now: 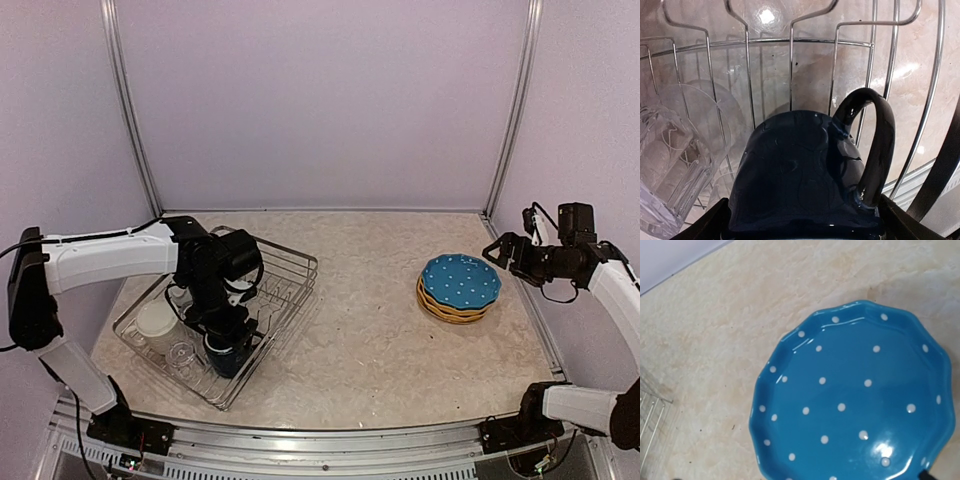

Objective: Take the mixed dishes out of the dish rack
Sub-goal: Grab the cup from the dish rack.

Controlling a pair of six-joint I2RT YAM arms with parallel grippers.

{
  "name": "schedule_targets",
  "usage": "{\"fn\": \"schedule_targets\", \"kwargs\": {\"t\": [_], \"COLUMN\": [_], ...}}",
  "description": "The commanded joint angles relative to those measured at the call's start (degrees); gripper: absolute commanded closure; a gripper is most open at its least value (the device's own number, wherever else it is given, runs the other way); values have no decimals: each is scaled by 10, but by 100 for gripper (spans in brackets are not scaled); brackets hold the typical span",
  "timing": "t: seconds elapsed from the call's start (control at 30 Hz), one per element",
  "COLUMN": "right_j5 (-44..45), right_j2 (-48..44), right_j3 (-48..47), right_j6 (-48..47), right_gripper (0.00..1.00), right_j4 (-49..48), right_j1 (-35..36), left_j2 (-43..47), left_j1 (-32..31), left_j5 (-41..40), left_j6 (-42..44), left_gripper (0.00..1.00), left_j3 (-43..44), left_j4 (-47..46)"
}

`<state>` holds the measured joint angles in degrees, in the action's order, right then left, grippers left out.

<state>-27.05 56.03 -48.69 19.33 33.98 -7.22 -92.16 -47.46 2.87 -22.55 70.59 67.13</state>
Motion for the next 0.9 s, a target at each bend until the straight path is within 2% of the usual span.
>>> {"fn": "schedule_targets", "kwargs": {"t": [0.0,0.13,0.3,0.57,0.7,0.87], "right_j5": [-14,-9,-7,7,5,16], "right_j2": [1,-1,4,21,29,32], "right_j3": [7,0,6,-9,-13,-11], "right_j6": [4,8,19,31,37,62], "right_gripper": [0,0,0,0,0,0], "right_j4": [-14,-14,-27,-36,-42,-59], "right_j1": [9,11,16,37,48,80], "left_j2": [38,50,70,118,145,186], "left_j1": [-4,-4,-4,12,26,70], "left_j5": [-21,-16,-16,-44,-1,86], "left_j6": [-12,-14,-7,41,54,44], "left_gripper": [77,81,91,93,93,97], "left_j3": [32,41,67,103,141,160], "left_j4": [22,26,37,7,-7,-90]}}
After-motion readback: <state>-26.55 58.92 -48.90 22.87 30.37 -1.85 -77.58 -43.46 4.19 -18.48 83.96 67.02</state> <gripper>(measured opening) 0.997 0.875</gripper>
